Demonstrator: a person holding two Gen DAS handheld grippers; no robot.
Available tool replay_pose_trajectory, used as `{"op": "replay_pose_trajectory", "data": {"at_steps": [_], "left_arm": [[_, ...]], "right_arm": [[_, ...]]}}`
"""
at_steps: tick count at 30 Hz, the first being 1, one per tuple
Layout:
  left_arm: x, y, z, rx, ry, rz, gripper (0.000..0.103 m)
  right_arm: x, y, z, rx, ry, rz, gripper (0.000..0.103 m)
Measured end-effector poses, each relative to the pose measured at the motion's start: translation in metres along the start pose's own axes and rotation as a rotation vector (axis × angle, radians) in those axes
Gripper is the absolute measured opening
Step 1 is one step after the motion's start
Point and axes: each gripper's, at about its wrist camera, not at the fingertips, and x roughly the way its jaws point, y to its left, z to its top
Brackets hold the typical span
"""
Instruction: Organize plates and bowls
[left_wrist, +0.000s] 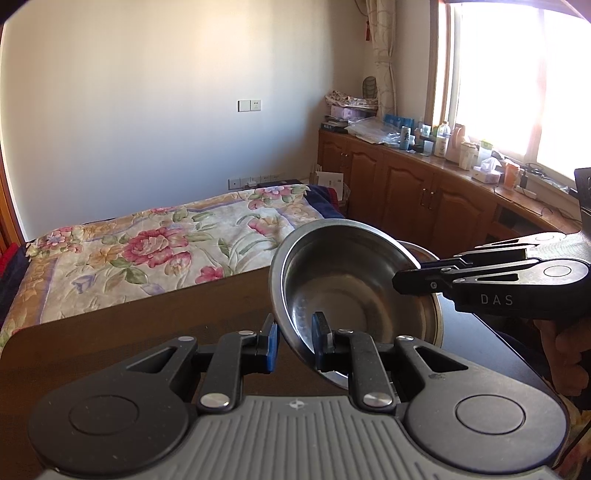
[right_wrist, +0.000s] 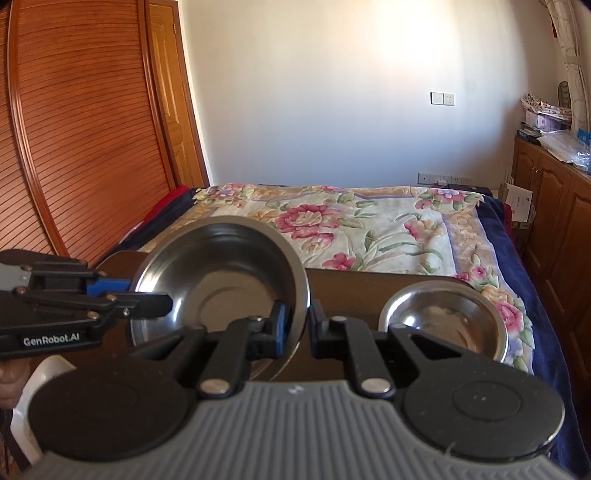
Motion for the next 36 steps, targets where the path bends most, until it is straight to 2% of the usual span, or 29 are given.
{"op": "replay_pose_trajectory", "data": {"at_steps": [17,36], "left_arm": [[-0.044,-0.028,-0.046,-0.005,-0.004,-0.026,0.020],[-0.053,-0.033,-0.091,-0.022,0.050,-0.022,0.020]], "right_arm": [[-0.046,0.018,-0.036,-0.024,0.000,-0.014,0.015],[-0.066,0.038,-0.074,-0.021,0.005,0.015,0.015]]}}
